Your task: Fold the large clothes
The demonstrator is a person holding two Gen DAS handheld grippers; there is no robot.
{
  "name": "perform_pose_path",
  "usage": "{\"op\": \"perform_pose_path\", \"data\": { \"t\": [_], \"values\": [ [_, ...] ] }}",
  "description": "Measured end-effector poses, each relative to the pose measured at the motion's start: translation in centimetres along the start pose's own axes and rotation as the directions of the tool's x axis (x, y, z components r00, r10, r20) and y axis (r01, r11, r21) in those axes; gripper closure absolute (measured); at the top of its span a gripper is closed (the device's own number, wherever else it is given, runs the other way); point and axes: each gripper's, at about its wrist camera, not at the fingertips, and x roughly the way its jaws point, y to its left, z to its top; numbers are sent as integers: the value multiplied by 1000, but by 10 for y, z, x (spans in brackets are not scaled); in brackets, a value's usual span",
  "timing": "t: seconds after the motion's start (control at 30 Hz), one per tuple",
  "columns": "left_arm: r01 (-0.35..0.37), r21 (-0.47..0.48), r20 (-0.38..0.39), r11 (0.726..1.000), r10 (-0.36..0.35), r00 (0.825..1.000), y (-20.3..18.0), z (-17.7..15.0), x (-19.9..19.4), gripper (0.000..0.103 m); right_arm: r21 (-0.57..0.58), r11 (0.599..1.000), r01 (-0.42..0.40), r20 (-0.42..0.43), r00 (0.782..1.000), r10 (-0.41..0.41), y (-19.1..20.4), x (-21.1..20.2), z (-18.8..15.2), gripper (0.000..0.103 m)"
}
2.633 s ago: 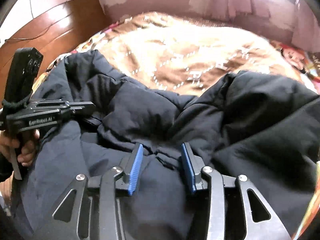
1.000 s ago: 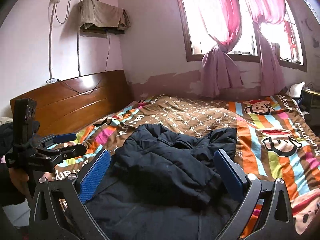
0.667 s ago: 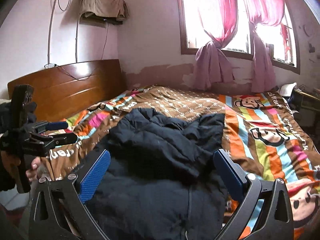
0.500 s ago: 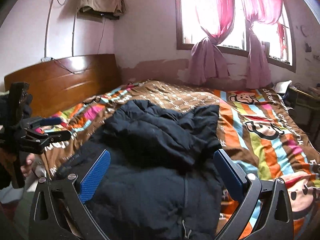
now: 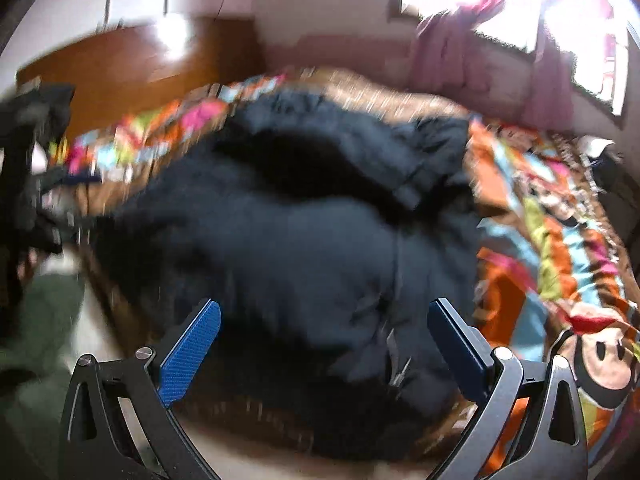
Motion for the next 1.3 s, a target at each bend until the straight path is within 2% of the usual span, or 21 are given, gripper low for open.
{"op": "perform_pose_path", "data": {
  "t": [0.13,0.27,0.4,0.47,0.5,0.6,0.7,0.77,0.83,0.97,1.07,1.17,1.3],
  "values": [
    [12,-49,-53,999,-14,998,8,-13,6,0,-106,994,5,-92,996,-15,21,21,-15,2],
    [10,-65,-72,998,-15,997,10,-20,10,0,-140,990,-4,-170,985,-20,34,42,-23,2],
    [15,-56,-83,998,-20,996,8,-20,13,0,-192,977,91,-199,971,-130,39,61,-24,2],
    [17,-51,-84,999,-21,996,6,-20,14,0,-223,960,168,-232,948,-220,38,77,-25,2],
    [17,-48,-84,999,-21,996,6,-20,14,0,-225,957,182,-231,944,-234,37,80,-24,2],
    [34,-32,-76,999,-37,996,3,-20,11,0,-195,965,174,-185,960,-211,36,71,-17,2],
    [127,10,-51,992,-126,991,-5,-22,2,0,-170,972,164,-105,977,-184,32,53,-5,2],
    [159,68,-28,985,-157,987,-17,-23,-5,0,-144,979,147,-48,987,-155,25,38,11,2],
    [158,124,-24,980,-156,987,-29,-25,-7,0,-154,979,133,-22,990,-138,20,35,28,2],
    [124,200,-60,972,-114,992,-47,-28,0,0,-191,976,103,14,995,-102,18,33,62,2],
    [56,214,-83,975,-39,996,-50,-29,8,0,-197,976,90,24,996,-86,15,35,85,2],
    [-58,204,-26,977,65,998,-42,-25,5,0,-161,985,58,28,998,-55,3,38,107,2],
    [-119,178,47,977,112,993,-33,-18,-5,0,-70,998,2,27,1000,-1,-22,48,130,2]
  ]
}}
